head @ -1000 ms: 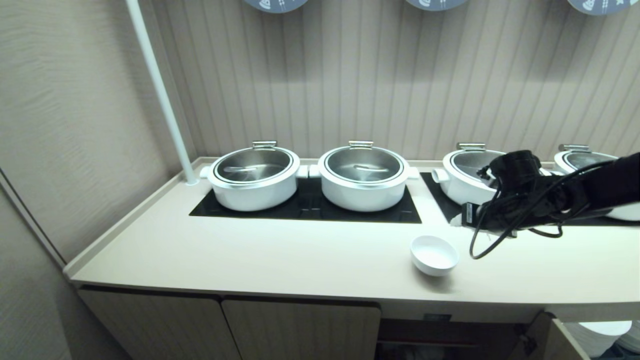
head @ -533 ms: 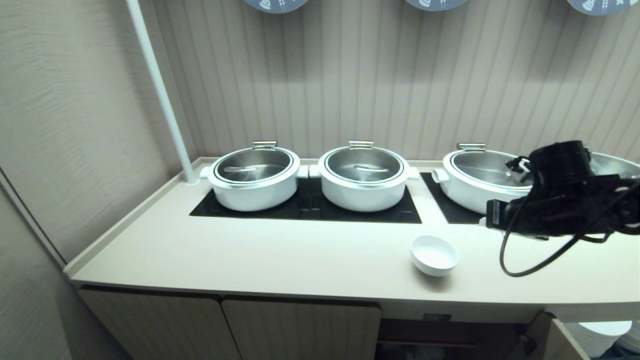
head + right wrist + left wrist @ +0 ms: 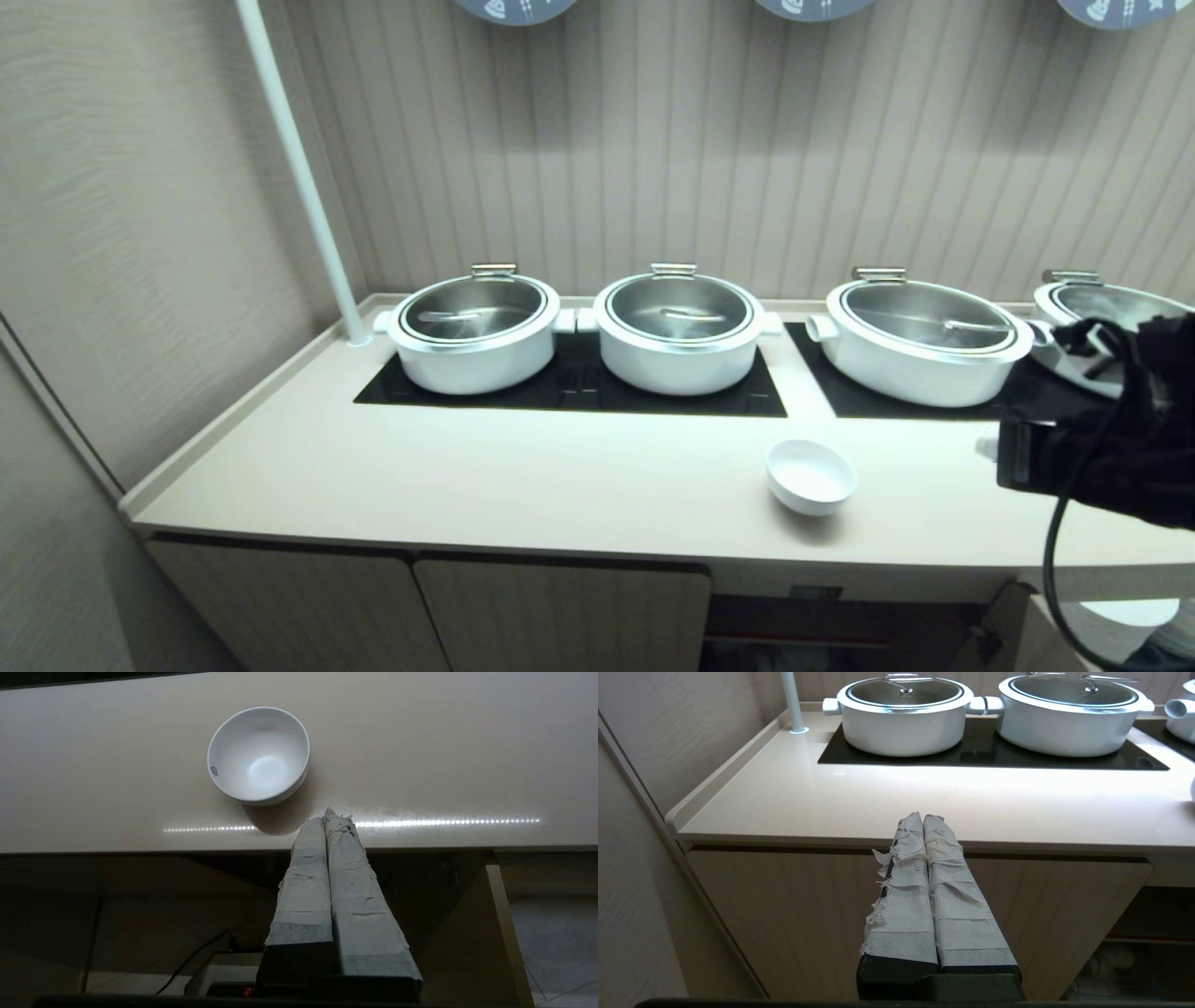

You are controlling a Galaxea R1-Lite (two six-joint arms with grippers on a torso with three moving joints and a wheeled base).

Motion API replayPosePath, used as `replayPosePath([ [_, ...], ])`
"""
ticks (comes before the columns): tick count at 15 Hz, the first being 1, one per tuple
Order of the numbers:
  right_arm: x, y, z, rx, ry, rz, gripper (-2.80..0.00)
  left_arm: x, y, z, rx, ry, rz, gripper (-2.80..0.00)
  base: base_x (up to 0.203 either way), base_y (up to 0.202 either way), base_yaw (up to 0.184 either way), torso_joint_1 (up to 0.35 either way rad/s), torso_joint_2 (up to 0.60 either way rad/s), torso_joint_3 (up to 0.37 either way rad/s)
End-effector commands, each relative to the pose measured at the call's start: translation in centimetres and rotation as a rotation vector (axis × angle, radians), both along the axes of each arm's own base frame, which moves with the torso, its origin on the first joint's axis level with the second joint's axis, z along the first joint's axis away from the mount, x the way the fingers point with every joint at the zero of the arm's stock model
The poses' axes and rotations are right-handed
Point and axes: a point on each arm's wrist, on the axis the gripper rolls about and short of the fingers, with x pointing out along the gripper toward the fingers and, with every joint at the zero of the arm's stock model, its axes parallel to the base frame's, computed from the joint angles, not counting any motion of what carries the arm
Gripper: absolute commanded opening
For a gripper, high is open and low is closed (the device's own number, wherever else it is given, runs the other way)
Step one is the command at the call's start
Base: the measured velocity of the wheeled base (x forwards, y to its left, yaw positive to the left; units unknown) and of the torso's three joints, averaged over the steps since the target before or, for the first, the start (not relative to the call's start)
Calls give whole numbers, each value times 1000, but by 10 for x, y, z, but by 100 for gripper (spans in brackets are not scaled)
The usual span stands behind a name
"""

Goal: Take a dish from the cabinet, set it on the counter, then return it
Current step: Pick up the bowl from the table

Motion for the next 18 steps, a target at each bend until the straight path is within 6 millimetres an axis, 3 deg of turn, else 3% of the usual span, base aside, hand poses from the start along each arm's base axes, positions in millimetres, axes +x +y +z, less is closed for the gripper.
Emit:
replayPosePath([
  [1,-34,1,0,-1,-53,21,-280,0,0,0,-1,-1,-1,-280,0,0,0,0,0,0],
  [7,-86,-6,-41,-36,-117,66,-280,0,0,0,-1,-1,-1,-280,0,0,0,0,0,0],
  [10,-130,-14,-69,-26,-133,136,-280,0,0,0,-1,-1,-1,-280,0,0,0,0,0,0],
  [18,-204,-22,-73,-12,-411,181,-280,0,0,0,-1,-1,-1,-280,0,0,0,0,0,0],
])
